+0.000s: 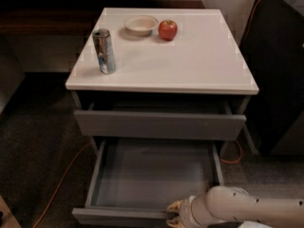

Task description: Place redbull can into middle drawer

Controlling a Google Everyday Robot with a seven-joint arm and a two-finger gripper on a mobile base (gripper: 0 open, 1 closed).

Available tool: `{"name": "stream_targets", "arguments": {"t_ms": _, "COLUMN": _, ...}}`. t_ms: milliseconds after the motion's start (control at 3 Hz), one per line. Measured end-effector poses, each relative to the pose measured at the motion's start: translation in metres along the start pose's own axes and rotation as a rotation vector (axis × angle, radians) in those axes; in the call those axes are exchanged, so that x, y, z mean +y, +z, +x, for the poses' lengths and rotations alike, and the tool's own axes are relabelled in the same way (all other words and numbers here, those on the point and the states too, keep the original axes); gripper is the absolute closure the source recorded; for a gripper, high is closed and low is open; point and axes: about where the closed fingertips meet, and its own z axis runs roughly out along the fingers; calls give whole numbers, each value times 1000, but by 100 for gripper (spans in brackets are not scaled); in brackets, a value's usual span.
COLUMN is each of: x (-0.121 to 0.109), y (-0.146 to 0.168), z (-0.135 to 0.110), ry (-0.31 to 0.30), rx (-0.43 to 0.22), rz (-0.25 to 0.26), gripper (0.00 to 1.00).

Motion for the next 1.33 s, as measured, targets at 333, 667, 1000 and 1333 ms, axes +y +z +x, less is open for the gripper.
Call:
{"name": "stream_targets", "arguments": {"t_ms": 333, "x": 0, "y": 0, "z": 0, "ry": 0, "rx": 0, "rz": 0, "gripper": 42}}
{"name": "stream_targets", "arguments": {"t_ms": 667, "x": 0, "y": -1, "z": -1, "ry": -3, "rx": 0, "rz": 0, "gripper": 11}}
{"name": "stream_targets", "arguments": {"t_ms": 1000, "x": 5, "y": -30, "z": -39, "ry": -86, "rx": -13, "rz": 13, "gripper": 0}}
{"name": "stream_targets", "arguments": {"t_ms": 1333, "x": 6, "y": -53, "z": -72, "ry": -153, "rx": -29, "rz": 16, "gripper": 0}}
